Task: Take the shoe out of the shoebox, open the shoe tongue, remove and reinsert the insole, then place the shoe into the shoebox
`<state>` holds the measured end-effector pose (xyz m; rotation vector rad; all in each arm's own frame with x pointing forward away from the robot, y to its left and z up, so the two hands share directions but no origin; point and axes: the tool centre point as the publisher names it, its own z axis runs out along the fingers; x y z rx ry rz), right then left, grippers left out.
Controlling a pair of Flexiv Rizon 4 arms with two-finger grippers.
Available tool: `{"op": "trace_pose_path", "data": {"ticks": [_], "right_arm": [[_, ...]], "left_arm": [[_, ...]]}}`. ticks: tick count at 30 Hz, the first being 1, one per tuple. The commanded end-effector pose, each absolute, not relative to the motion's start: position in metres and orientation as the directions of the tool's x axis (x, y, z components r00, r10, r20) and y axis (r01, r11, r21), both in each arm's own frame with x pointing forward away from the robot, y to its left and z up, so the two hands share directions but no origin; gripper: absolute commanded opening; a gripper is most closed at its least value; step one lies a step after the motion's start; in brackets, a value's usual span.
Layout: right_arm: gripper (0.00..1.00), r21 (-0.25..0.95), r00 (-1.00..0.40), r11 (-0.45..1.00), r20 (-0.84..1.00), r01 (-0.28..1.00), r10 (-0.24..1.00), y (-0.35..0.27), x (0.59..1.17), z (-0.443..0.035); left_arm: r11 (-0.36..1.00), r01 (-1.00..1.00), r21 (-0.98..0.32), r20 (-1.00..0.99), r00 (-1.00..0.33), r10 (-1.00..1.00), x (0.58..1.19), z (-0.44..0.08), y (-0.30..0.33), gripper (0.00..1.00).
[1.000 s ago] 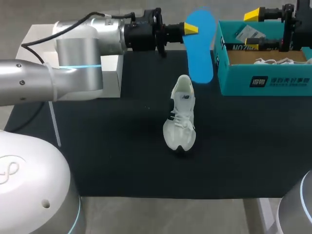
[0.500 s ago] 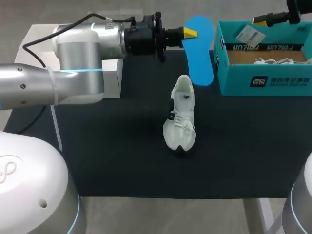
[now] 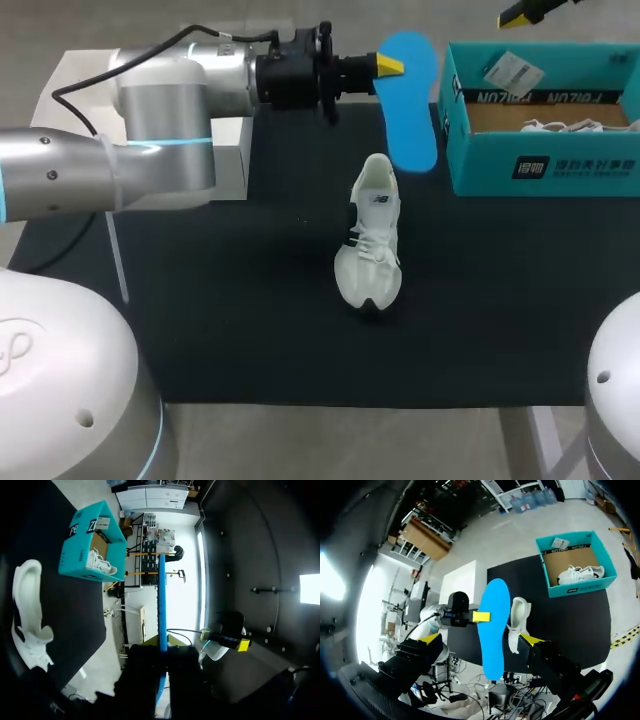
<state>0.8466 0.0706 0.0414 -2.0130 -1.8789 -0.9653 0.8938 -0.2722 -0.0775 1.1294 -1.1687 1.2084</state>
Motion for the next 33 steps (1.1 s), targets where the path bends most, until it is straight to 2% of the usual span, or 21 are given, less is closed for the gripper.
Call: {"op": "trace_pose_path", "data": {"ticks": [1,5,14,33], "right_arm": [[1.0,0.212,0.092,-0.093,0.014,0.973,0.996,0.082,0.85,0.045],[1.0,0.199,0.093,-0.076,-0.081,0.977,0.992,0.09,0.844,0.038],[1.0,0.159,0.086,-0.063,-0.142,0.985,0.986,0.102,0.838,0.02],[1.0,0.119,0.066,-0.061,-0.044,0.991,0.997,0.12,0.839,-0.006]], "left_arm": [[0.059,-0.998,0.009,0.998,0.013,0.065,0.904,-0.076,-0.278,0.0],[0.062,-0.997,0.036,0.997,0.04,0.068,0.908,-0.076,-0.28,0.0],[0.056,-0.992,0.11,0.992,0.113,0.052,0.911,-0.083,-0.282,0.0],[0.041,-0.991,0.126,0.99,0.128,0.052,0.909,-0.089,-0.28,0.0]]}}
